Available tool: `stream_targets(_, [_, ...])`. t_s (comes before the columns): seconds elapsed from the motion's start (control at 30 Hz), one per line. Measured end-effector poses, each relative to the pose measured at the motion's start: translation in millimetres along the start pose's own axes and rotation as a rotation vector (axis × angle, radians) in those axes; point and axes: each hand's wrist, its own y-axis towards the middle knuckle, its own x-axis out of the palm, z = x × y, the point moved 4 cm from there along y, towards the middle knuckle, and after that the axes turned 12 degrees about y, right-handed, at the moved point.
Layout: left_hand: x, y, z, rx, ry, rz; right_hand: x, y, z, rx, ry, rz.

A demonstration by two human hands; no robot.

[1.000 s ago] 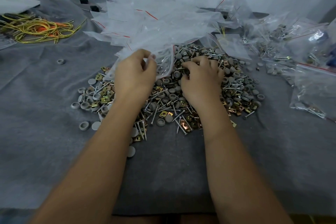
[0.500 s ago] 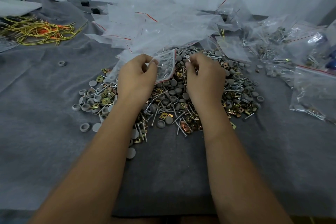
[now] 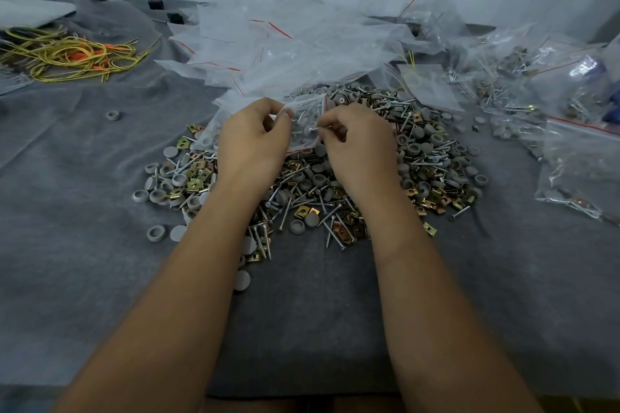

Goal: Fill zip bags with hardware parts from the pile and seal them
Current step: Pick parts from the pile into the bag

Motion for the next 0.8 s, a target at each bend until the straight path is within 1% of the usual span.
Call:
stream_targets(0.13, [-0.2,0.4,0.3,0.003,-0.007,0.005,1.0,-0.5,0.8,0.022,-0.043,-0.034])
stream_targets(0.3, [0.3,0.1,0.8,0.016,-0.011,-0.001,-2.2,0.4,2.1,0.037,-0.076,-0.018])
stream_targets(0.4, [0.5,-0.5,3.0,0.048,0.023,-0.006,-3.0,-0.1,-1.0,-0.007,-0.071,0.003])
stream_targets(0.53, [0.9,-3.0,6.8,0.108,0.066,-0.017,-4.6,-1.9,-4.1,-0.079,-0.093,0.087])
stream_targets(0.67, [1.1,-6.9,13.7,0.169,0.037,-0.044,5.5,-2.7,-2.5,-0.019,-0.164,0.037])
stream_targets(0.8, [-0.5,-8.9,16.3,0.185,0.015,-0.010,14.4,-3.1,-6.6,-0.047,-0.195,-0.007])
